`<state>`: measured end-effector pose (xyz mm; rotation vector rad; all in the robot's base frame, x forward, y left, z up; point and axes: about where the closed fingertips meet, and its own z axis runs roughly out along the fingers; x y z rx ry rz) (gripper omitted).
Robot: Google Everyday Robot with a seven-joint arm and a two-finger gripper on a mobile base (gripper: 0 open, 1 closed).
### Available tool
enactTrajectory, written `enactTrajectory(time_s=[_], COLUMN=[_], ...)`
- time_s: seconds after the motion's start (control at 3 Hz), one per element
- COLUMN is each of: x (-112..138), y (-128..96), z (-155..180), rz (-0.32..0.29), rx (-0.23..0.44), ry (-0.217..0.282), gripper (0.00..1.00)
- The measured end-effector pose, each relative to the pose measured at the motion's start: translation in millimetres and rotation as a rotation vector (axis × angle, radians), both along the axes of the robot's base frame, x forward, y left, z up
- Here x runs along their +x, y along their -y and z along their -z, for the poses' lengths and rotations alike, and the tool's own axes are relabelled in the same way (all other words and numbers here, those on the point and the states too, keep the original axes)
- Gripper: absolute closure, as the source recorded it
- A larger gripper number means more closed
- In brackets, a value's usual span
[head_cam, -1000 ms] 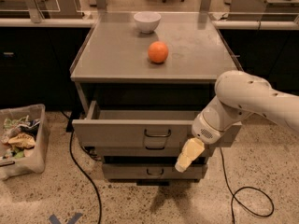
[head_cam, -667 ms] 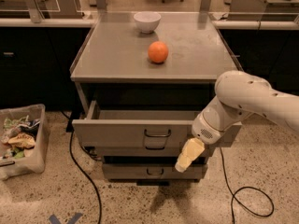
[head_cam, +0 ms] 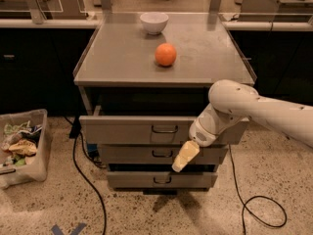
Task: Close top drawer
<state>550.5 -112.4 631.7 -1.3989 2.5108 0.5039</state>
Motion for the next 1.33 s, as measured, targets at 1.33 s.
enactTrajectory(time_s=[1.33], x=[23.0], y=[22.4], z=[-8.7], rz=[0.051], rx=[0.002], ry=[0.036], gripper=[0.0])
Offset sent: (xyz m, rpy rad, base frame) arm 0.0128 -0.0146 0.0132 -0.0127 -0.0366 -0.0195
